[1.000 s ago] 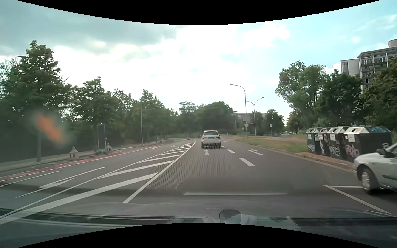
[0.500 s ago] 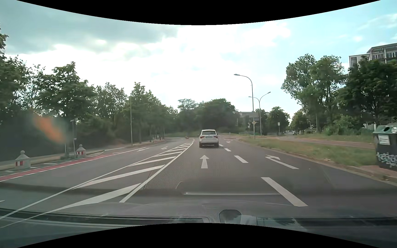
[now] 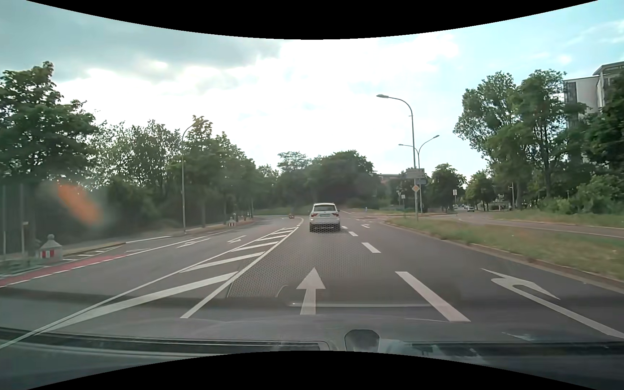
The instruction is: Follow the waypoints while adhering to traffic rules and regulations
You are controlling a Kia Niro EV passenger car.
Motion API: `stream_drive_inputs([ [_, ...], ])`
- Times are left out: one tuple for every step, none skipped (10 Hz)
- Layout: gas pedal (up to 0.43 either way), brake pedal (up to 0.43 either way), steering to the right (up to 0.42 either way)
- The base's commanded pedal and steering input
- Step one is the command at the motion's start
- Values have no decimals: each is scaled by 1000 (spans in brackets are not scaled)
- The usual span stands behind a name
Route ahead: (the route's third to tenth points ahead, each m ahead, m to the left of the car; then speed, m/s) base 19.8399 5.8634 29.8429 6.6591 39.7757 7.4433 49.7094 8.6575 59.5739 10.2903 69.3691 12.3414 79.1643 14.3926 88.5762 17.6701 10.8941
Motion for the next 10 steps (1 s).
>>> stream_drive_inputs([
  [118, 0, -9],
  [118, 0, -11],
  [118, 0, -16],
  [118, 0, -16],
  [118, 0, -16],
  [118, 0, -16],
  [118, 0, -16],
  [118, 0, -16],
  [118, 0, -16],
  [118, 0, -15],
])
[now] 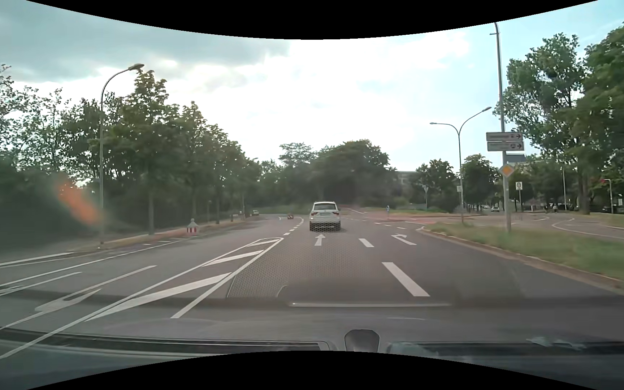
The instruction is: Follow the waypoints while adhering to traffic rules and regulations
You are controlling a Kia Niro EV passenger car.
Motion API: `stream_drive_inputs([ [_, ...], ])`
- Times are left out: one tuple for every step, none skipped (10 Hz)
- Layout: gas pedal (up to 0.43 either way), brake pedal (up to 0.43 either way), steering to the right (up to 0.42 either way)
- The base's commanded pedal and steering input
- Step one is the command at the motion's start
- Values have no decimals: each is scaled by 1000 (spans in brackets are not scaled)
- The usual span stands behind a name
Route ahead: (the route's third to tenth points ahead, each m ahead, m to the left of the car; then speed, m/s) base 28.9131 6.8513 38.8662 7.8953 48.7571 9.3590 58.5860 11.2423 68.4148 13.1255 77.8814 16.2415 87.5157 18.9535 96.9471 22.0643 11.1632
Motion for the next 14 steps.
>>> stream_drive_inputs([
  [118, 0, -15],
  [118, 0, -14],
  [118, 0, -14],
  [110, 0, -11],
  [110, 0, -4],
  [110, 0, -4],
  [110, 0, -4],
  [110, 0, -5],
  [110, 0, -4],
  [110, 0, -4],
  [110, 0, -4],
  [110, 0, -4],
  [110, 0, -4],
  [110, 0, -4],
])
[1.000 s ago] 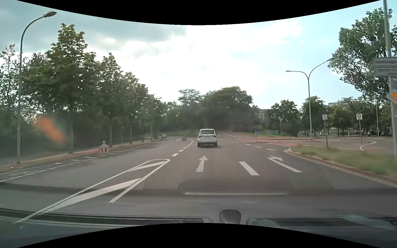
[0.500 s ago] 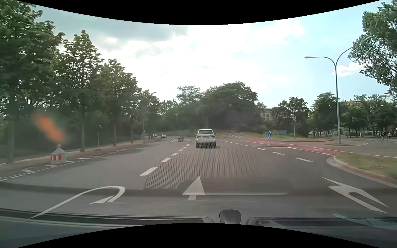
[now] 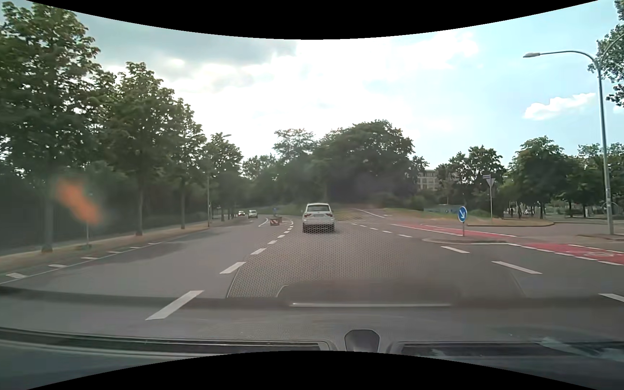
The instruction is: Follow the waypoints while adhering to traffic rules and regulations
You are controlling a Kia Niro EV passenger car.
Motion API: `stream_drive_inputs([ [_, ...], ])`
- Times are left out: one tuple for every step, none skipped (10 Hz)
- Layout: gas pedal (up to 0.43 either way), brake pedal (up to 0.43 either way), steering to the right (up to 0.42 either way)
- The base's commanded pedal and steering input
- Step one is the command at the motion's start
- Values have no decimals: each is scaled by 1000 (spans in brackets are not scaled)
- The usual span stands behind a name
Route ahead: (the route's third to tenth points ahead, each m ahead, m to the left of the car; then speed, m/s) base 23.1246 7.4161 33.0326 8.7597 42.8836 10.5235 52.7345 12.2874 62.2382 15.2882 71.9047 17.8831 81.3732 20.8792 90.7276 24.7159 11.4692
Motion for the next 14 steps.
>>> stream_drive_inputs([
  [110, 0, -4],
  [110, 0, -4],
  [110, 0, -4],
  [110, 0, -4],
  [110, 0, -4],
  [110, 0, -4],
  [110, 0, -5],
  [110, 0, -12],
  [110, 0, -21],
  [110, 0, -28],
  [110, 0, -32],
  [110, 0, -38],
  [110, 0, -40],
  [110, 0, -40],
])
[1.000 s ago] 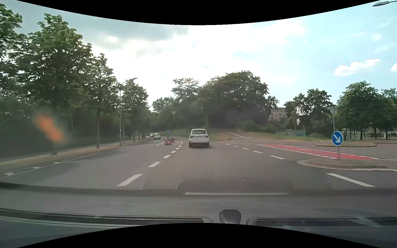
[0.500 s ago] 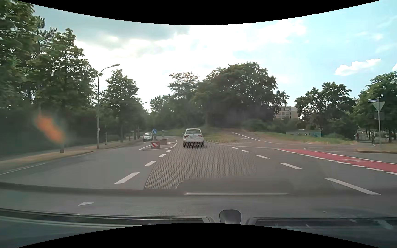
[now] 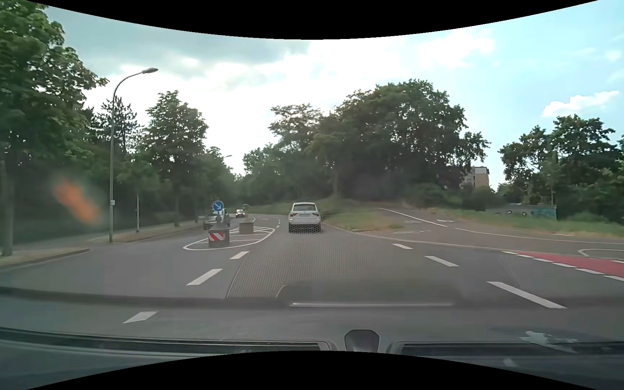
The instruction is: Follow the waypoints while adhering to traffic rules and regulations
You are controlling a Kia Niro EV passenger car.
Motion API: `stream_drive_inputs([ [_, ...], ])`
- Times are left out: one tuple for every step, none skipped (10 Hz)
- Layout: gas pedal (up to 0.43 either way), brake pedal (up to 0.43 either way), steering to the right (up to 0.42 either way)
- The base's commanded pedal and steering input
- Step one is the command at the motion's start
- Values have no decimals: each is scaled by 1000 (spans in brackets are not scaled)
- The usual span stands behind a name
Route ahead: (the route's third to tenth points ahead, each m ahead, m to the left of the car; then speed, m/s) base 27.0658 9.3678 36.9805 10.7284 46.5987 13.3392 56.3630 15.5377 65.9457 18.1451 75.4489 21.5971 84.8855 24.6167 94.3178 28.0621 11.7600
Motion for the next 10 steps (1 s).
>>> stream_drive_inputs([
  [110, 0, -40],
  [110, 0, -40],
  [110, 0, -40],
  [110, 0, -40],
  [110, 0, -40],
  [110, 0, -40],
  [98, 0, -40],
  [98, 0, -40],
  [98, 0, -39],
  [87, 0, -39],
])
